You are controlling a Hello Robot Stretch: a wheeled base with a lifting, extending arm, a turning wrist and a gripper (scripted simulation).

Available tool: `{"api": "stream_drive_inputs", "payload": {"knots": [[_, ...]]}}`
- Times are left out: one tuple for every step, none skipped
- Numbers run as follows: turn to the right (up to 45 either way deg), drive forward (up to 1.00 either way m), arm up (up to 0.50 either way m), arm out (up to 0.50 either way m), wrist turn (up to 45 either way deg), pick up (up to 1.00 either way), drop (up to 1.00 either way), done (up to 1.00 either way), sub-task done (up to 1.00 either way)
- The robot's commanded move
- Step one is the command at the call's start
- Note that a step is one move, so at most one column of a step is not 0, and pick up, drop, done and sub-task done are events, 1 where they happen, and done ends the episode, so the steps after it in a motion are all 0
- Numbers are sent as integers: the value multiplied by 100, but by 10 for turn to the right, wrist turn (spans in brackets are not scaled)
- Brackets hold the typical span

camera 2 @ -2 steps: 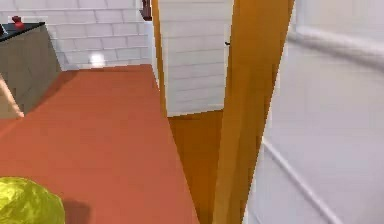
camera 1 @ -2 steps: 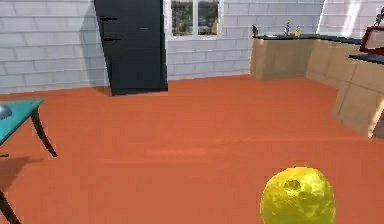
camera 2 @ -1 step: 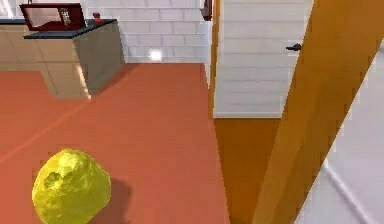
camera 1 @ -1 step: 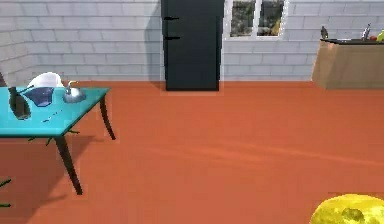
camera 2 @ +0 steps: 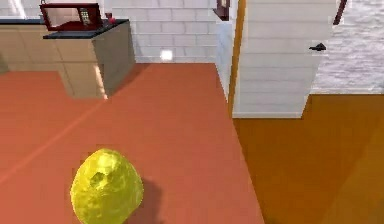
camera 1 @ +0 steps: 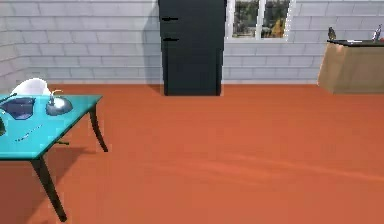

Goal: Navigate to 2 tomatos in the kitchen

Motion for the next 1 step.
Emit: {"api": "stream_drive_inputs", "payload": {"knots": [[120, 0, 0, 0, 0, 0, 0, 0, 0]]}}
